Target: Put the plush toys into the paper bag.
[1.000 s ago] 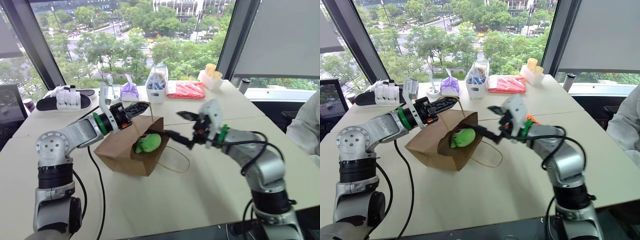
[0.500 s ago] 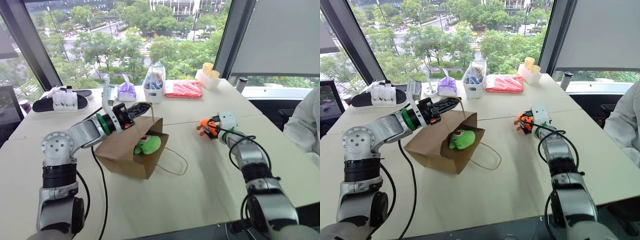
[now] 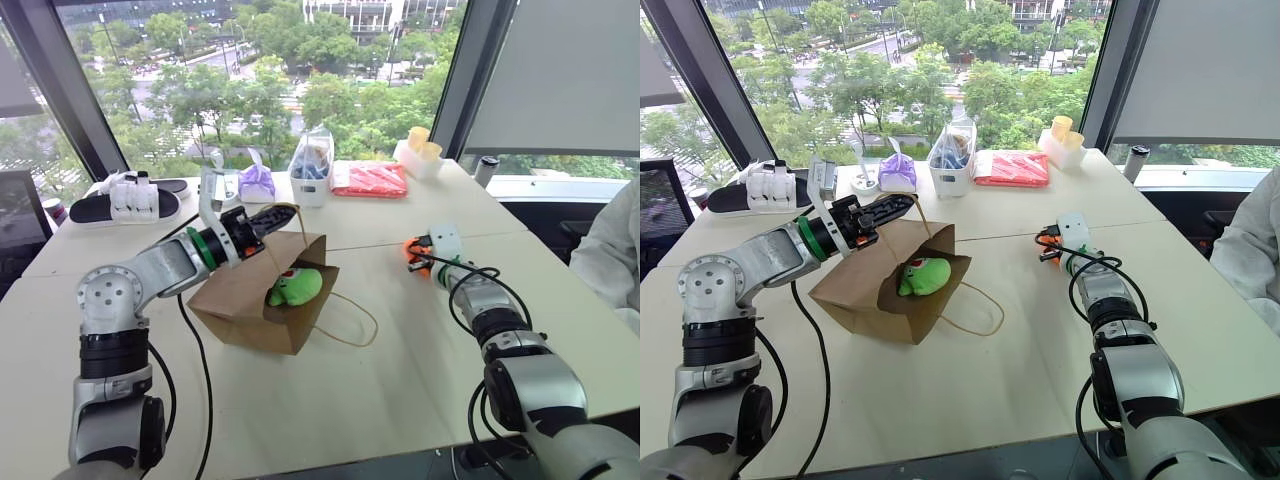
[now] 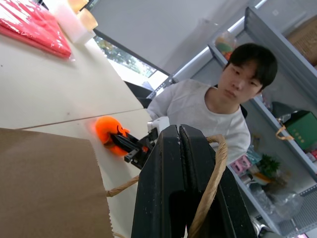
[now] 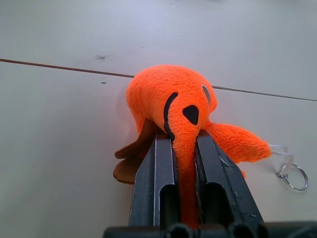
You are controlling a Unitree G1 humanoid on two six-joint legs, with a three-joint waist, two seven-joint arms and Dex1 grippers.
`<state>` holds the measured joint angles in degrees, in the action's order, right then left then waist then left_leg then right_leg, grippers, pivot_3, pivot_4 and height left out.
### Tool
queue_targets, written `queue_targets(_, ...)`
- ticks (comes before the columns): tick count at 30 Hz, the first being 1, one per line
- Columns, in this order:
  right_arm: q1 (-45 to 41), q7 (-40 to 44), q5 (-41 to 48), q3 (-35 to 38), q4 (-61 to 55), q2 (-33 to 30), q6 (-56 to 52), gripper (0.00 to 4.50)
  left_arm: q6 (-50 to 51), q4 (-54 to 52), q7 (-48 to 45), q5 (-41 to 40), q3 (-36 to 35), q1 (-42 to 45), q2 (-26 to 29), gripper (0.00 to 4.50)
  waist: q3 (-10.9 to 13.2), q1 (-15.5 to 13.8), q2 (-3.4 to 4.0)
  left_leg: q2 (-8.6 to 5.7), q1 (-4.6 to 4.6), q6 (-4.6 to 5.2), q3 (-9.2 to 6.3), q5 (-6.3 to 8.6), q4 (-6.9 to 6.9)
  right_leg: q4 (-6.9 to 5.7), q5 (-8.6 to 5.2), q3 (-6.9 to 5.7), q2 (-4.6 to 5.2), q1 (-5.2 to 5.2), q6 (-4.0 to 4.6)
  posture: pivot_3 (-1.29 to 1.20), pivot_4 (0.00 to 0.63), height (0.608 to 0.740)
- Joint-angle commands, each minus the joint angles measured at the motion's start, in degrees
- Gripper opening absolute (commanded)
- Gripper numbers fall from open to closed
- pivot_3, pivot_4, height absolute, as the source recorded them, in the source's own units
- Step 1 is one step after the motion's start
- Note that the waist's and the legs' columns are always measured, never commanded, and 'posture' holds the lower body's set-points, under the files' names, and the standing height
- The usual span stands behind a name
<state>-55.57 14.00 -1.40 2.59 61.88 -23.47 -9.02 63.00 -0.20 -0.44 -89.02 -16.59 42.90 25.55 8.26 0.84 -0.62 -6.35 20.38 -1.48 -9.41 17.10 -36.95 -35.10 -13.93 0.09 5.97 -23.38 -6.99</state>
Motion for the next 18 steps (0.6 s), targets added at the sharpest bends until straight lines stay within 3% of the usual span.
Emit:
queue_targets(1, 1.83, 4.67, 2.00, 1.26, -10.60, -2.26, 2.99, 0.03, -1.23, -1.34, -0.18, -0.77, -0.90, 0.96, 0.29, 0.00, 0.00, 0.00, 0.01, 0.00, 0.02, 0.00, 0.00, 0.00, 0.00, 0.00, 0.00, 0.00, 0.00, -0.02, 0.00, 0.00, 0.150, 0.740)
queue_targets(5, 7.27, 12.35, 5.94, 1.84, -28.78, -3.97, -0.49, 0.03, -1.02, -1.22, -0.02, -1.40, -1.15, 0.97, 0.74, 0.00, 0.02, 0.08, 0.03, 0.01, 0.09, 0.00, -0.01, 0.00, 0.05, 0.00, 0.00, 0.00, 0.00, -0.13, -0.01, 0.00, 0.150, 0.740)
queue_targets(10, 19.70, 28.95, 20.71, 0.94, -65.80, -11.01, -16.58, 0.03, -0.60, 0.95, -1.12, -1.42, -1.47, 2.13, 1.77, 0.00, 0.02, -0.23, 0.03, 0.08, 0.08, -0.07, -0.11, 0.05, 0.11, 0.00, 0.00, -0.01, -0.07, -0.16, -0.01, 0.00, 0.150, 0.740)
queue_targets(18, 25.85, 32.96, 30.39, -2.96, -86.79, -12.99, -28.96, 0.03, 0.73, 3.72, -2.89, -2.34, -1.55, 3.74, 2.49, 0.00, 0.00, -0.33, 0.00, 0.11, 0.02, -0.10, -0.14, 0.08, -0.04, 0.02, -0.01, -0.01, -0.11, -0.01, -0.01, 0.00, 0.150, 0.740)
